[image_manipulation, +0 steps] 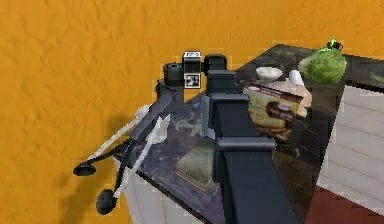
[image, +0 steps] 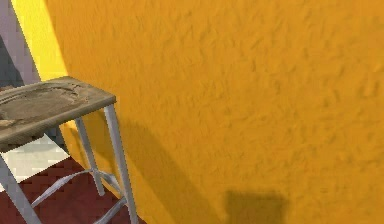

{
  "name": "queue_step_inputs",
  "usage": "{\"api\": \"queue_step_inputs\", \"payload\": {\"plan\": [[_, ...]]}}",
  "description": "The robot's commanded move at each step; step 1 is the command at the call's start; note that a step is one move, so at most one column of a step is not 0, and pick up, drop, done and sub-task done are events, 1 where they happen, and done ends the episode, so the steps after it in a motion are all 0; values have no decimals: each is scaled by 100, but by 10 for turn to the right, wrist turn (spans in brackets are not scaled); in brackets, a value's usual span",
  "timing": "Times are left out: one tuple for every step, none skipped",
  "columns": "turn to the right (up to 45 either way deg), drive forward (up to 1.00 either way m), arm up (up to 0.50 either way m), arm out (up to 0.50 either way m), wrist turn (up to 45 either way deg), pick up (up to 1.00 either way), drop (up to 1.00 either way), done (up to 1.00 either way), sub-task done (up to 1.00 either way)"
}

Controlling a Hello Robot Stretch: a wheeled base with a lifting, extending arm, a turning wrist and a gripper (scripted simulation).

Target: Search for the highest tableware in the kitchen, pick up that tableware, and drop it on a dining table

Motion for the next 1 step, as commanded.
{"api": "queue_step_inputs", "payload": {"plan": [[0,0,0,0,450,0,0,0,0]]}}
